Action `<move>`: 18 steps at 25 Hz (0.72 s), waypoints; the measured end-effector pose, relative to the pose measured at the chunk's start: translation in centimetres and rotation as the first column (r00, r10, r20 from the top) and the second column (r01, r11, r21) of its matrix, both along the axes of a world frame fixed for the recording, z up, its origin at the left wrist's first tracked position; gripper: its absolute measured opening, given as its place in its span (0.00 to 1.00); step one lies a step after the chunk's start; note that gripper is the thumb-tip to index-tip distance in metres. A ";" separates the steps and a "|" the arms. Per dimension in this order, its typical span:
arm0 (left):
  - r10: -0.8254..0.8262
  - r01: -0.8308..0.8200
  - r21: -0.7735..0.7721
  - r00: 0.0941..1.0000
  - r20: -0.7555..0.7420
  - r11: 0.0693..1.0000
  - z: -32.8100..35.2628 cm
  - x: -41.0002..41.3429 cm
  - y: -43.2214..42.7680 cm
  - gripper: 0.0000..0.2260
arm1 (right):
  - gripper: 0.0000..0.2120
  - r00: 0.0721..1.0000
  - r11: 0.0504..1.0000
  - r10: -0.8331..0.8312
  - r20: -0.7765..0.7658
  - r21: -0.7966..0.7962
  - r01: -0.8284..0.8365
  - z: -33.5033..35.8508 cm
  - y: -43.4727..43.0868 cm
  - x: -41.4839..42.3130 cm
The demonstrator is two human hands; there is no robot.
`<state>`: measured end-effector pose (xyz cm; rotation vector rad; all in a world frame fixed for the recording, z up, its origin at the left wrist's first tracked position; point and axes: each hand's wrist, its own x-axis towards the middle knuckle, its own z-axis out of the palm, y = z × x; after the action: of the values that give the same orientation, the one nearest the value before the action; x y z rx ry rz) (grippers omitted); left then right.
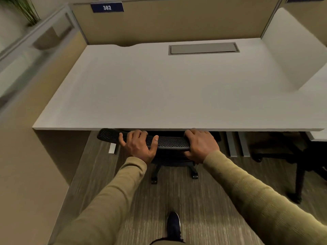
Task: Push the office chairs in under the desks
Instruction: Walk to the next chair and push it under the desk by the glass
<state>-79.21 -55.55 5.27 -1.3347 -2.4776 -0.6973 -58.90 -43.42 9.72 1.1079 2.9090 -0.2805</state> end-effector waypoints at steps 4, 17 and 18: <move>-0.047 0.050 -0.062 0.998 0.040 0.997 0.4 2.8 2.3 0.24 | 0.24 0.996 0.999 -0.041 0.080 0.028 0.038 0.7 3.5 1.7; -0.005 0.007 -0.101 1.000 0.019 0.995 0.9 4.5 3.3 0.22 | 0.34 0.995 0.996 -0.083 -0.057 0.040 0.086 -0.5 2.3 5.7; -0.002 0.004 -0.083 0.999 0.034 0.997 0.9 5.2 3.5 0.23 | 0.37 0.993 0.996 -0.083 -0.078 0.034 0.086 -0.6 1.8 7.3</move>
<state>-73.97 -52.01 6.22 -1.3667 -2.5583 -0.6287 -51.63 -41.65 9.10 1.2560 2.9491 -0.2774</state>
